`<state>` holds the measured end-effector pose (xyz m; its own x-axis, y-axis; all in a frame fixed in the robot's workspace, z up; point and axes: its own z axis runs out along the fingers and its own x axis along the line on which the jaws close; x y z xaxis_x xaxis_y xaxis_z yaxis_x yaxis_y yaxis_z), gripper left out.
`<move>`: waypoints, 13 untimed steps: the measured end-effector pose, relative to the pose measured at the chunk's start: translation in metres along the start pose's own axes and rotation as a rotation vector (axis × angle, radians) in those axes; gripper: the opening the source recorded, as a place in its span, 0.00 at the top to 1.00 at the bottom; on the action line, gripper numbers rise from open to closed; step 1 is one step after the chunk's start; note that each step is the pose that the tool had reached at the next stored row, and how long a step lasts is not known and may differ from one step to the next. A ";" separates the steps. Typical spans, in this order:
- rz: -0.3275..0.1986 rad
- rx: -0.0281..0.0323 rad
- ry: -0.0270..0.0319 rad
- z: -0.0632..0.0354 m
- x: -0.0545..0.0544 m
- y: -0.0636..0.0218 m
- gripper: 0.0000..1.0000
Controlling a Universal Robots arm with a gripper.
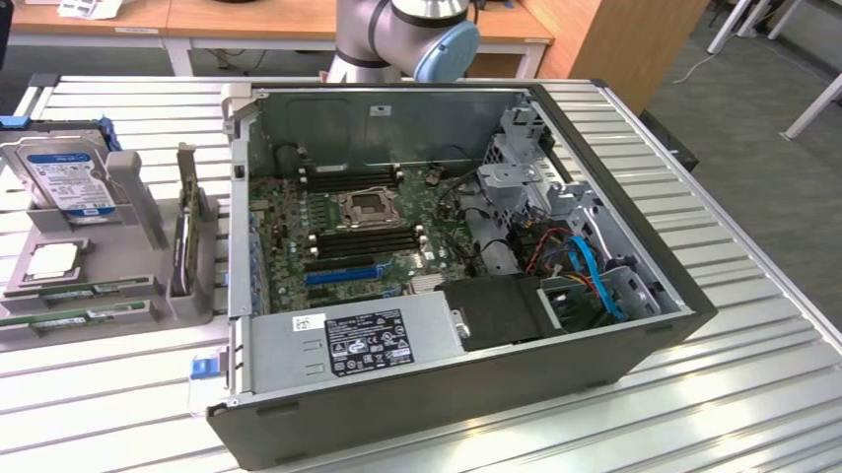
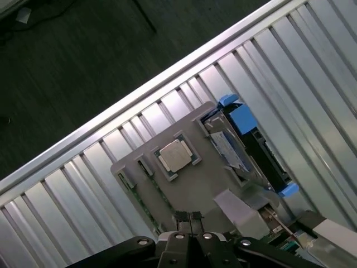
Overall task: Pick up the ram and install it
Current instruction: 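Pick up the ram and move it above insertion slot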
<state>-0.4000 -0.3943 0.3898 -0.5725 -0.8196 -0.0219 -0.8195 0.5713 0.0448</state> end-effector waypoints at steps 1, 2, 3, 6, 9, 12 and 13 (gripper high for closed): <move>-0.011 -0.0002 0.0005 0.0000 0.000 0.0000 0.90; -0.023 -0.0005 0.0011 0.0000 0.000 0.0000 0.90; -0.035 -0.0008 0.0016 0.0000 0.000 0.0000 0.90; -0.069 -0.0016 0.0032 0.0000 0.000 0.0000 0.90; -0.106 -0.0023 0.0047 0.0000 0.000 0.0000 0.90; -0.144 -0.0031 0.0065 0.0000 0.000 0.0000 0.90; -0.158 -0.0034 0.0071 0.0000 0.000 0.0000 0.90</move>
<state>-0.4000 -0.3943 0.3897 -0.4365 -0.8994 -0.0219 -0.8992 0.4353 0.0447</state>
